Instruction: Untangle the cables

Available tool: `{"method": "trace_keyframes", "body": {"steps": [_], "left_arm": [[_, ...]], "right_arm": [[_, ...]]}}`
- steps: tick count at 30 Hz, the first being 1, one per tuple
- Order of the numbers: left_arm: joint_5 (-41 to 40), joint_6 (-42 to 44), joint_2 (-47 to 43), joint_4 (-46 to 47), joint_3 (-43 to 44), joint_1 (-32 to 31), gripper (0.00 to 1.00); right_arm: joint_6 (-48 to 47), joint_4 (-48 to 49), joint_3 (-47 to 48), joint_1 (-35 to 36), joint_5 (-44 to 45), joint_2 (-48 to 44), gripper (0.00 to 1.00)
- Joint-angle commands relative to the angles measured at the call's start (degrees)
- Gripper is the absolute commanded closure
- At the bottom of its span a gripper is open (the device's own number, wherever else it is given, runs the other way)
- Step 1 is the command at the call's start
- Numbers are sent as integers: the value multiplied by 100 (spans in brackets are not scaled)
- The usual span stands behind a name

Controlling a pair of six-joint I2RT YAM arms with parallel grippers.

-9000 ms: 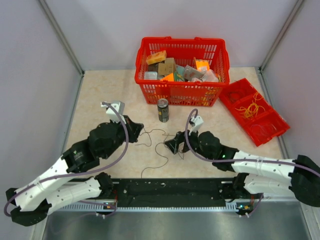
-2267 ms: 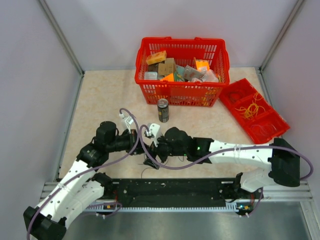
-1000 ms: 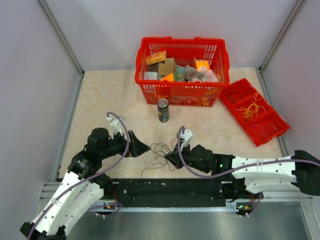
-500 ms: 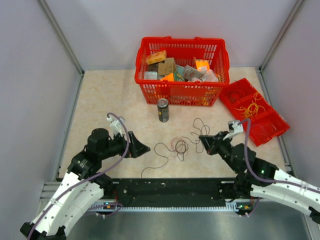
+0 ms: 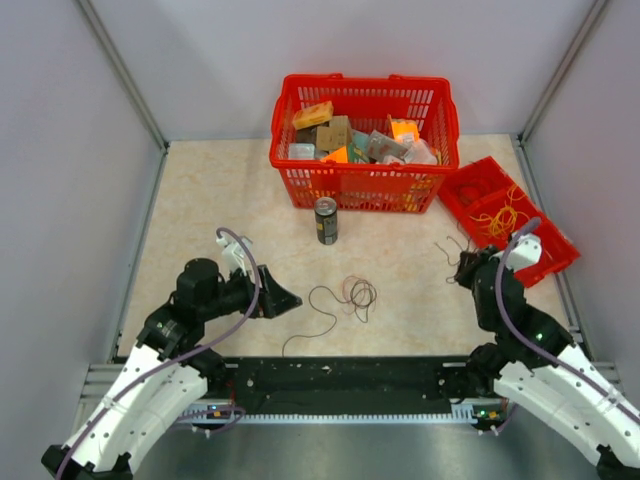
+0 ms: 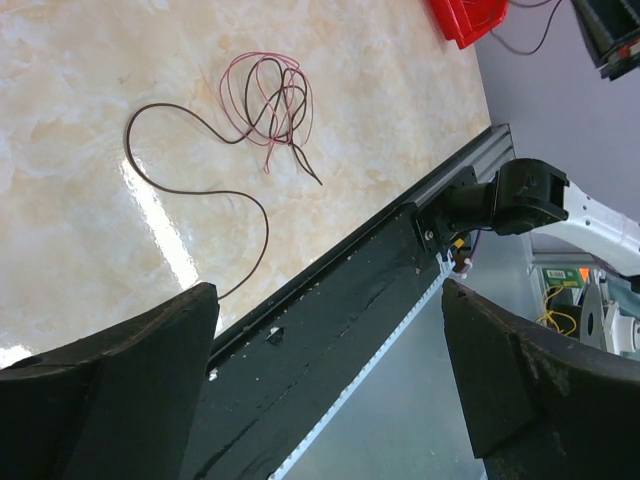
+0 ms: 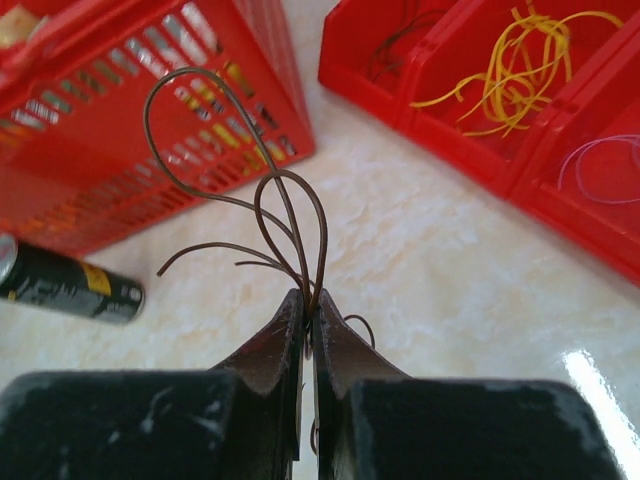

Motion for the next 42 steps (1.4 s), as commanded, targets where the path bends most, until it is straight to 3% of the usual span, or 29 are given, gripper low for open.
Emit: {"method": "trace_keyframes", "body": {"steps": [1,6,12,17,25,31,42], "left_arm": [[139,-61,-117,257,-49,0,4],[156,-53,-206,231,-129,0,4],[165,-96,-249,257,-164,0,4],[296,-263,-224,616,-296,0,4],[499,-281,225,1083,-366,0,4],[561,-325,454,1417,-463,9,5],[587,-395,436,1478,-515,9,5]], "right_arm": [[112,-81,665,-1104,-734,576,100],[52,611,947,-2625,-2036,1368,100],[446,1026,1518,-4050,-2353,2711,100],[912,1518,1913,-4850,-3117,4038,100],[1193,1650,3407,-5080,-3970,6017,100],[2220,1633,4032,-5203,-4560,6949,100],[3224,1159,4287,-5238,-3418,7802,100]]}}
